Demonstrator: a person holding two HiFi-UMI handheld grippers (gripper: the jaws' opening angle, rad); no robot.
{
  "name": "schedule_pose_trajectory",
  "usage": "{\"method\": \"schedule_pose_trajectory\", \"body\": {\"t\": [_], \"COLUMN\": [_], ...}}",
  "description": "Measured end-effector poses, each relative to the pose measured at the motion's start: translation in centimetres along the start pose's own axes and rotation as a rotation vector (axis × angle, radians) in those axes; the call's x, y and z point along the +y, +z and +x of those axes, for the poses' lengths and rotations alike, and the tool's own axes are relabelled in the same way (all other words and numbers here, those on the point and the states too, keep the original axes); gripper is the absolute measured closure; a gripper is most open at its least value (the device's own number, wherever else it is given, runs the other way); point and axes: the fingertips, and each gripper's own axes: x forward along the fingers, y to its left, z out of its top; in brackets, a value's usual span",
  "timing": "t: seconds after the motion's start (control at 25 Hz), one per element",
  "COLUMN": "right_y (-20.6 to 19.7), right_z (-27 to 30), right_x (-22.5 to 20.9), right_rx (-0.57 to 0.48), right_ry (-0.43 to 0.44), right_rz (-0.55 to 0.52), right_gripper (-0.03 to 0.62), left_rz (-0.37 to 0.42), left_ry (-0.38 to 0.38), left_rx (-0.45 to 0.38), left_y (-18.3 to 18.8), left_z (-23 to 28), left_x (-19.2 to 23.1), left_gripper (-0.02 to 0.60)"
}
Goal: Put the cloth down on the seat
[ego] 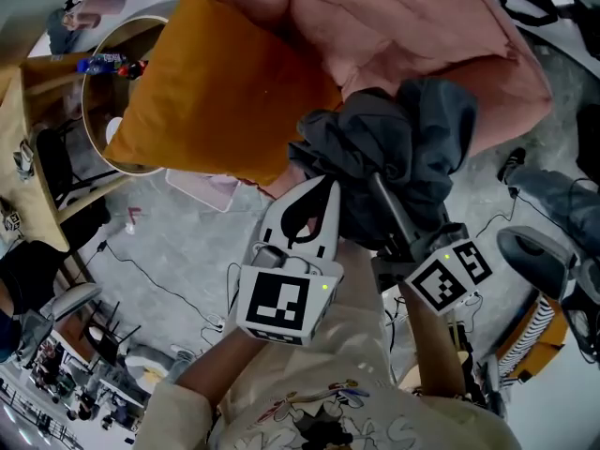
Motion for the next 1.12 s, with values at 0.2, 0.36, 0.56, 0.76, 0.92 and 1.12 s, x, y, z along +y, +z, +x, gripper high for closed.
{"method": "schedule_pose_trajectory", "body": {"t": [0.2, 0.36, 0.56, 0.76, 0.92, 1.12], "right_y": [-0.4, -0.3, -0.2, -0.1, -0.3, -0.6], "right_z": [2.3, 3.0, 4.6, 7.8, 8.8, 9.4], "right_x": [-1.8, -3.2, -4.7, -6.3, -7.7, -9.6], "right_rx": [0.021, 0.030, 0.020, 0.019, 0.017, 0.008], "right_ry": [-0.013, -0.022, -0.046, -0.083, -0.120, -0.160], "right_rz": [0.014, 0.019, 0.037, 0.040, 0.050, 0.043], "right_gripper": [0.367, 0.367, 0.367, 0.367, 0.364, 0.362], "left_rz": [-0.012, -0.038, -0.055, -0.118, -0.132, -0.142], "left_ry": [0.008, 0.022, 0.028, 0.049, 0.036, 0.038], "left_rx": [0.032, 0.064, 0.084, 0.110, 0.113, 0.129], "left_y": [-0.9, -1.3, -1.6, -2.0, -2.7, -4.0], "left_z": [2.2, 3.5, 4.7, 5.9, 6.6, 8.0], "left_x": [1.7, 1.9, 2.6, 5.0, 5.7, 6.2], "left_gripper": [0.578, 0.577, 0.578, 0.578, 0.578, 0.578]}}
